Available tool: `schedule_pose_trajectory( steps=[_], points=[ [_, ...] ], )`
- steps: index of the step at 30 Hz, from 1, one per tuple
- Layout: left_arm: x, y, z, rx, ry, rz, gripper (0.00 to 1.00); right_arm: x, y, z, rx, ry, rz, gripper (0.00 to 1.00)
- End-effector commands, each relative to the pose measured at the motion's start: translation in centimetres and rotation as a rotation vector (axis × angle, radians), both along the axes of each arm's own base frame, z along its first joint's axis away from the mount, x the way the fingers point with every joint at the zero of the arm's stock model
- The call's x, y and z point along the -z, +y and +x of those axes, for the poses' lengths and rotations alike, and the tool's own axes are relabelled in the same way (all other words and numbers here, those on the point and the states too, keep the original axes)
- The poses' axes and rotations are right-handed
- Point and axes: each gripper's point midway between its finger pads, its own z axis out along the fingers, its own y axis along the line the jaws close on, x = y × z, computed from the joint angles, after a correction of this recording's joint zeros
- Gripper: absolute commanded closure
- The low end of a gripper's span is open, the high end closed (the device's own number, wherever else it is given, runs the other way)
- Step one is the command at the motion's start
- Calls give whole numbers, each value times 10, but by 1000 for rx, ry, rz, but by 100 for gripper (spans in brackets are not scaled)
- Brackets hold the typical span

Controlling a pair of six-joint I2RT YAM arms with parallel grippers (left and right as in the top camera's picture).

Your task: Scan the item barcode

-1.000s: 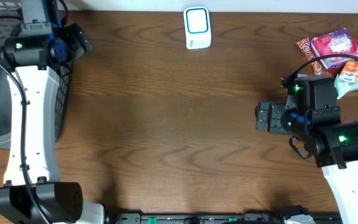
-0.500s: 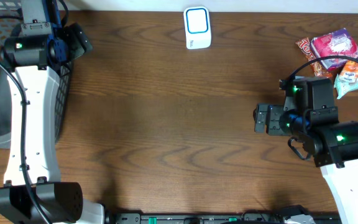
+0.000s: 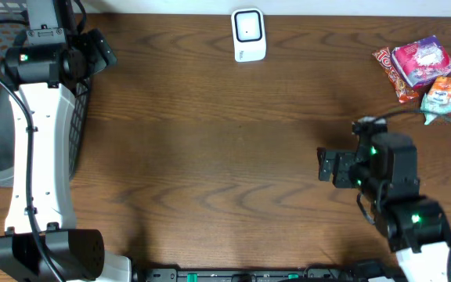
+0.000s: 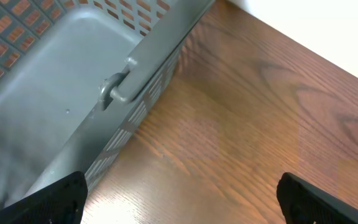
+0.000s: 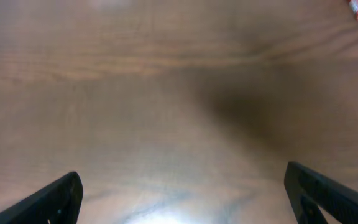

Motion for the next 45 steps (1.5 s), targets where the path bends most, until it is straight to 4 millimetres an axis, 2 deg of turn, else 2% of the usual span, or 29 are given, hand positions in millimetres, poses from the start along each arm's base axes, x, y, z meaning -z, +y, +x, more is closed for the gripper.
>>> schedule_pose_trajectory(
  steps=[1,6,11,17,21,26,29,35,45],
  points=[
    [-8,9,-4,-34,-18,12,2,15,-9,-5,23,-62,1,1],
    [-8,9,-4,-34,-18,12,2,24,-13,-7,36,-210,29,1],
    [-8,9,-4,-34,-18,12,2,22,-14,-10,35,-358,54,1],
    [-8,9,-4,-34,-18,12,2,24,-26,-12,80,-486,58,1],
    [-8,9,-4,-34,-18,12,2,33,-34,-13,110,-544,57,1],
    [-8,9,-4,-34,-18,12,2,39,-34,-12,104,-610,66,1],
    [-8,9,-4,-34,-18,12,2,36,-36,-12,105,-657,53,1],
    [-8,9,-4,-34,-18,12,2,16,-43,-16,118,-746,18,1],
    [-8,9,-4,-34,-18,12,2,22,-51,-16,155,-724,-1,1]
  ],
)
